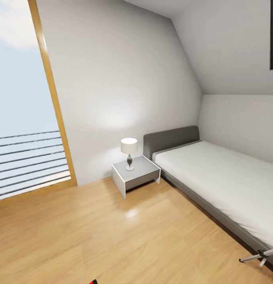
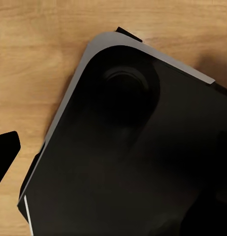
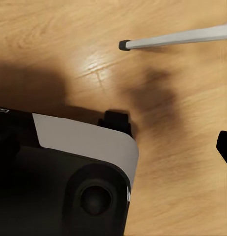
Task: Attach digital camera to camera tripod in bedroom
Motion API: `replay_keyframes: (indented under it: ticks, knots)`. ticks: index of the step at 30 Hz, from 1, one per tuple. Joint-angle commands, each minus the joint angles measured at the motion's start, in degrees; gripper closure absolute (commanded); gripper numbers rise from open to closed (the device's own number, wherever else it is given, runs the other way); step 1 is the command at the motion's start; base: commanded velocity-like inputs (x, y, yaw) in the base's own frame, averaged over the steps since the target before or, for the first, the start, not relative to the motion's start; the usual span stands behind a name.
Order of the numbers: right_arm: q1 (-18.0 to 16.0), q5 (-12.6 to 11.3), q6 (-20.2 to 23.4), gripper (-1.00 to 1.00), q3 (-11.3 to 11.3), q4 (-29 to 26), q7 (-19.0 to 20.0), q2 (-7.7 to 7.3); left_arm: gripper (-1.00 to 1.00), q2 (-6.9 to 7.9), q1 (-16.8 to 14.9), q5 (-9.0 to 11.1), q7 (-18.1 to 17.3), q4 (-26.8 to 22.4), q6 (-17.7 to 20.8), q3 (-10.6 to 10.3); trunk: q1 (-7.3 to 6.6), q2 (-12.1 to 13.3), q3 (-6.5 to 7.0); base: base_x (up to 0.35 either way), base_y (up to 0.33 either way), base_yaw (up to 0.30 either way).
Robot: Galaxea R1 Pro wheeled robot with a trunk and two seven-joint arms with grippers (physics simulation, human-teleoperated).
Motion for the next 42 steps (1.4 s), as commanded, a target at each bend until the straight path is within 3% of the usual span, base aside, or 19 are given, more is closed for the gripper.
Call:
replay_keyframes:
  ticks: [1,12,17,42]
  knots:
    - [-0.06,0.43,0.08,-1.00,0.30,0.06,0.12,-0.02,-1.00,0.01,0.00,0.00,0.04,-0.01,-0.13,0.10,0.01,-0.03,-0.05,0.186,0.000,0.000]
    - [-0.05,0.44,0.08,-1.00,0.30,0.06,0.12,-0.06,-1.00,-0.02,-0.02,-0.38,0.04,-0.01,-2.52,0.16,0.01,-0.03,-0.05,0.248,0.000,0.000]
    - [-0.05,0.44,0.04,-1.00,0.30,0.06,0.12,-0.07,-1.00,-0.02,-0.02,-0.41,0.04,-0.01,-3.96,0.17,0.01,-0.03,-0.05,0.049,0.000,0.000]
    - [-0.05,0.44,-0.01,-1.00,0.30,0.06,0.12,-0.15,-1.00,-0.02,-0.02,-0.43,0.04,0.07,-4.11,0.04,0.01,-0.03,-0.05,0.005,0.019,0.000]
